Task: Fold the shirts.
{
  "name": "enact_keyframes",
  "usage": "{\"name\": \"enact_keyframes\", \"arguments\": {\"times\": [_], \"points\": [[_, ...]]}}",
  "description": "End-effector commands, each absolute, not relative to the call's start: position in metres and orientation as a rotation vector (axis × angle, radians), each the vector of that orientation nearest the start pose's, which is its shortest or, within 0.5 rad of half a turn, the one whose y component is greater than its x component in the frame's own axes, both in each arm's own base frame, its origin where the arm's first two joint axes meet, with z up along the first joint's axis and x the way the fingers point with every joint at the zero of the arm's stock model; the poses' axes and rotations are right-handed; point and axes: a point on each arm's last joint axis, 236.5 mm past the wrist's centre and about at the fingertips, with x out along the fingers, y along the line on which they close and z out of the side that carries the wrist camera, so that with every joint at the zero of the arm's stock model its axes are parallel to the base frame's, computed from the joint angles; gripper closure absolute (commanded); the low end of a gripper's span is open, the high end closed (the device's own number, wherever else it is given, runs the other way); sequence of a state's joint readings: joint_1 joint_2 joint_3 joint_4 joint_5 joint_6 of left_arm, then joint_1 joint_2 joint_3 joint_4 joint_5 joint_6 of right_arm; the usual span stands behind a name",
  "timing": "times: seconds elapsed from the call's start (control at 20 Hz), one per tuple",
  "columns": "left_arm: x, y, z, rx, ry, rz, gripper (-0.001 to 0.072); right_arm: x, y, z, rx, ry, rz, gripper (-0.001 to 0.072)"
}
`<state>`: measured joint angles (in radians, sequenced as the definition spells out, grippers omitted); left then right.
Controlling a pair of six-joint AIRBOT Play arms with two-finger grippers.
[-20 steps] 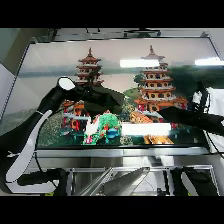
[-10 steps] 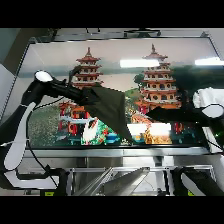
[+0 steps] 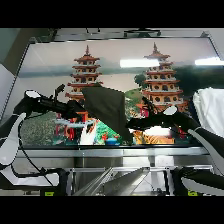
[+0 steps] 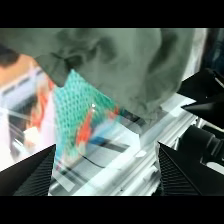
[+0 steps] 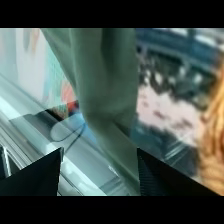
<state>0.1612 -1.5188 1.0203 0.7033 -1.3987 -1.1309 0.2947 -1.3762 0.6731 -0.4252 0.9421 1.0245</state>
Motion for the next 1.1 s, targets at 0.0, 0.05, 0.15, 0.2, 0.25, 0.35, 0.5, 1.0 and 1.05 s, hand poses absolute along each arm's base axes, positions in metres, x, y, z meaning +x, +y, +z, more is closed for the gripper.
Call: {"name": "enact_keyframes", "arguments": {"times": [0.0,0.05,0.15,0.2,0.25,0.35,0.5,1.0,1.05], "points": [[0.338,-0.115,-0.060,-0.679,1.461,-0.600,0.0002,0.268,0.289,-0.085,0.693,1.384,0.790,0.0184],[0.343,-0.113,-0.062,-0.668,1.440,-0.586,0.0002,0.271,0.289,-0.089,0.693,1.385,0.780,0.0199],[0.356,-0.111,-0.067,-0.646,1.396,-0.544,0.0002,0.276,0.289,-0.091,0.691,1.382,0.771,0.0413],[0.362,-0.111,-0.070,-0.629,1.374,-0.529,0.0003,0.279,0.290,-0.090,0.691,1.375,0.775,0.0541],[0.367,-0.115,-0.072,-0.611,1.357,-0.521,0.0002,0.282,0.291,-0.087,0.691,1.366,0.779,0.0701],[0.376,-0.125,-0.075,-0.565,1.320,-0.510,0.0002,0.291,0.293,-0.079,0.683,1.340,0.791,0.0695],[0.395,-0.130,-0.079,-0.515,1.247,-0.468,0.0002,0.296,0.301,-0.063,0.682,1.321,0.844,0.0696],[0.420,-0.142,-0.108,-0.516,1.296,-0.499,0.0369,0.296,0.304,-0.041,0.675,1.278,0.888,0.0696],[0.420,-0.147,-0.099,-0.505,1.300,-0.545,0.0673,0.295,0.304,-0.039,0.674,1.278,0.891,0.0696]]}}
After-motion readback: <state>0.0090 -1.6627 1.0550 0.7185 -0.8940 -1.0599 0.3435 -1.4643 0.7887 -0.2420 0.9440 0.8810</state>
